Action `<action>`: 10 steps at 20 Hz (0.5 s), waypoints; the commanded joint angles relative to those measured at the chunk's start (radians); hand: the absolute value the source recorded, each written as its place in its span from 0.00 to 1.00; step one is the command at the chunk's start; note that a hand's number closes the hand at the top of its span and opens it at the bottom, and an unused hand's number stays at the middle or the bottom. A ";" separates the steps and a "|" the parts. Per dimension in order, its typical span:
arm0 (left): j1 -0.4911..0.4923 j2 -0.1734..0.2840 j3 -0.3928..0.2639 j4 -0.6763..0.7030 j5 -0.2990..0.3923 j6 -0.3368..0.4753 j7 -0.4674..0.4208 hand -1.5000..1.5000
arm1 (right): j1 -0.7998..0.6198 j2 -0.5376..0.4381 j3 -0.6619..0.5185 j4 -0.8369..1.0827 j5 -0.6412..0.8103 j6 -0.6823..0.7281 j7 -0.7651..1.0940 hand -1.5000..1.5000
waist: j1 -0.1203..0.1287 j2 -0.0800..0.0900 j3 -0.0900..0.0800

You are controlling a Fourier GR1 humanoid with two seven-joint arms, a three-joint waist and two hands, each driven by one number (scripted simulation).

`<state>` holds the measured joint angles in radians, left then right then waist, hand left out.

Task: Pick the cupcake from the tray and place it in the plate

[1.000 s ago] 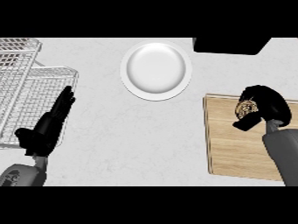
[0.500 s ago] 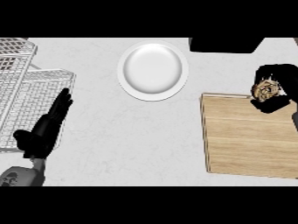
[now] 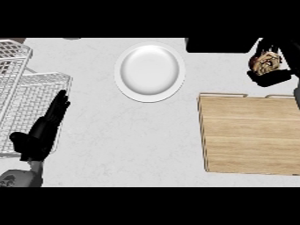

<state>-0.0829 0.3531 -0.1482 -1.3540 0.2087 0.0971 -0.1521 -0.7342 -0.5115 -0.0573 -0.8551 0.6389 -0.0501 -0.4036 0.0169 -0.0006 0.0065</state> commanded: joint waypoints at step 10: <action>0.013 -0.024 0.050 0.052 -0.043 -0.026 -0.021 0.50 | -0.226 0.146 0.031 0.057 0.042 0.023 0.102 1.00 | -0.002 0.003 -0.007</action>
<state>-0.0981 0.3358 -0.1171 -1.3391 0.1768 0.0852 -0.1290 -0.8964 -0.4096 -0.0464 -0.8312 0.6503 -0.0242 -0.3424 0.0114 -0.0004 0.0029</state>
